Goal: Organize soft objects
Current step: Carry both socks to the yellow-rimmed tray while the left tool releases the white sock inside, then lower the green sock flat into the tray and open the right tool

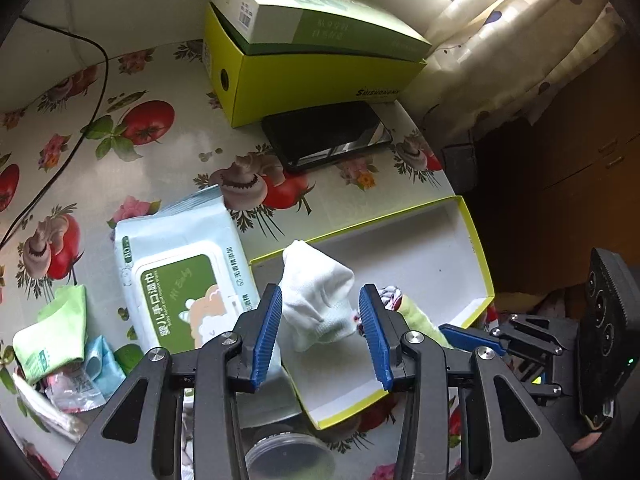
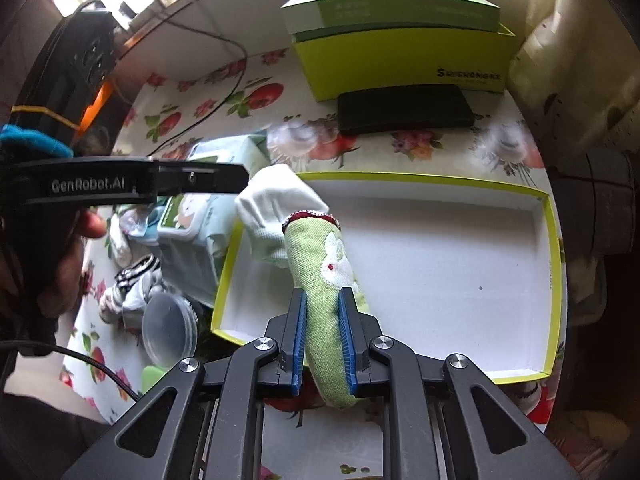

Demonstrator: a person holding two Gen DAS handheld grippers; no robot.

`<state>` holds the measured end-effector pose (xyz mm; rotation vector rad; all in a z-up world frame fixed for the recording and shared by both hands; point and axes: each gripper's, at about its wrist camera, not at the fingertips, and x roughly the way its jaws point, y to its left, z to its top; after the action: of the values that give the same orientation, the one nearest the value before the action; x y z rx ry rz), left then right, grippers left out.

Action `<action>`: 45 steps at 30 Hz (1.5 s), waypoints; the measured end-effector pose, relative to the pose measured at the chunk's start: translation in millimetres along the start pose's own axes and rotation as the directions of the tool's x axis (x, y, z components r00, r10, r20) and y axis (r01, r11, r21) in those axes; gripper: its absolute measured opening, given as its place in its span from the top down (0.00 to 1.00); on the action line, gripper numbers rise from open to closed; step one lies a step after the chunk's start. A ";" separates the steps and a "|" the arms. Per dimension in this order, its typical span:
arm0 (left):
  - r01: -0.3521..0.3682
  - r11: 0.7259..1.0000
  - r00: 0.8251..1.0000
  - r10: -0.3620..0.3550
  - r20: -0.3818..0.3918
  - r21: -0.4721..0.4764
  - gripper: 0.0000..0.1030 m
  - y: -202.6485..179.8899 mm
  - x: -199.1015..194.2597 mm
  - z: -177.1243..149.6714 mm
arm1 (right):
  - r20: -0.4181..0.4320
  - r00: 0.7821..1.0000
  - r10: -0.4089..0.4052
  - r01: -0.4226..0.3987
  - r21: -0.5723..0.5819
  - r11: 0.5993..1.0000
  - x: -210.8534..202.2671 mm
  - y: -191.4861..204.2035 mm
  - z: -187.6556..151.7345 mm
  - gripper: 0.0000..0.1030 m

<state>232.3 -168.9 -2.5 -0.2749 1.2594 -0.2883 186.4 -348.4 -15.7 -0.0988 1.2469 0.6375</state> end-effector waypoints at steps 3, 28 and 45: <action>-0.011 1.000 1.000 0.011 0.017 -0.022 0.60 9.0 -14.2 -7.0 | -0.042 0.999 0.015 -0.019 -0.111 0.994 7.4 11.9 1.0 0.85; -0.021 0.991 0.996 0.032 0.084 -0.131 0.59 53.2 -82.0 -71.2 | -0.080 0.997 -0.021 0.001 -0.239 0.971 6.6 39.2 -7.5 0.42; -0.013 0.989 0.996 0.026 0.086 -0.151 0.59 59.3 -89.0 -85.3 | -0.110 0.952 -0.287 0.250 -0.264 0.932 10.3 2.9 5.9 0.47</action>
<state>129.4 -85.5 31.3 -0.4000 1.1981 -0.1631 191.7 -339.5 -22.2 -0.5255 1.2625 0.5502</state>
